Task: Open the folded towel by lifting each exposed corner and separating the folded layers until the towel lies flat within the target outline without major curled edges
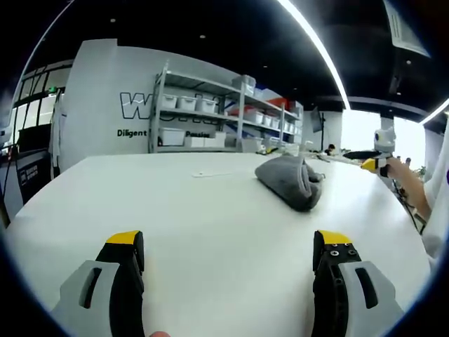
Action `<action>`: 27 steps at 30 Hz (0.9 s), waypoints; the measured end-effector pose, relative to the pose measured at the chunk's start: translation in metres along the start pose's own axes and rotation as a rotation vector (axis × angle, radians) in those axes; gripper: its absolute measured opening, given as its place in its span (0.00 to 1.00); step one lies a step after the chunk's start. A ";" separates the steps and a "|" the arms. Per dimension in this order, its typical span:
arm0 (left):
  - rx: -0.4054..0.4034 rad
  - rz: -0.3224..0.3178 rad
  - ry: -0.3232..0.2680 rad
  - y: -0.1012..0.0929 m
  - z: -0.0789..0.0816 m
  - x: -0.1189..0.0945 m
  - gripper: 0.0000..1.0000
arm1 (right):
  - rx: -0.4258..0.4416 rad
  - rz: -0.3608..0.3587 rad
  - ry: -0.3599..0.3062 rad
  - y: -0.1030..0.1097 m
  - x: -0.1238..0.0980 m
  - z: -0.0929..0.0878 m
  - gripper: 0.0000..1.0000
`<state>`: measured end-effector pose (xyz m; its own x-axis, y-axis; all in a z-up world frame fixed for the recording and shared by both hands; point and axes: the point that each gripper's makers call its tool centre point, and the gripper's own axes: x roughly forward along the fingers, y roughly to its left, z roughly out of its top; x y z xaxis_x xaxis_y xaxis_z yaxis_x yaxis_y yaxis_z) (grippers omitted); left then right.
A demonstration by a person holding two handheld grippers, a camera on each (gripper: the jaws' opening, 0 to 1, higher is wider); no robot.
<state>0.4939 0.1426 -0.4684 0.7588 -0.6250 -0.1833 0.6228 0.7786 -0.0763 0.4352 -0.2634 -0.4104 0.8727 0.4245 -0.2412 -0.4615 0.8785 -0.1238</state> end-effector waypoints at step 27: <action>0.212 -0.046 0.146 -0.057 -0.003 0.047 0.99 | 0.115 -0.041 -0.047 -0.010 -0.005 -0.048 0.99</action>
<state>0.4937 0.0687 -0.4758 0.7030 -0.6324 -0.3253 0.6935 0.7110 0.1163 0.4278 -0.2851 -0.4545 0.8983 0.3948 -0.1927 -0.4060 0.9136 -0.0210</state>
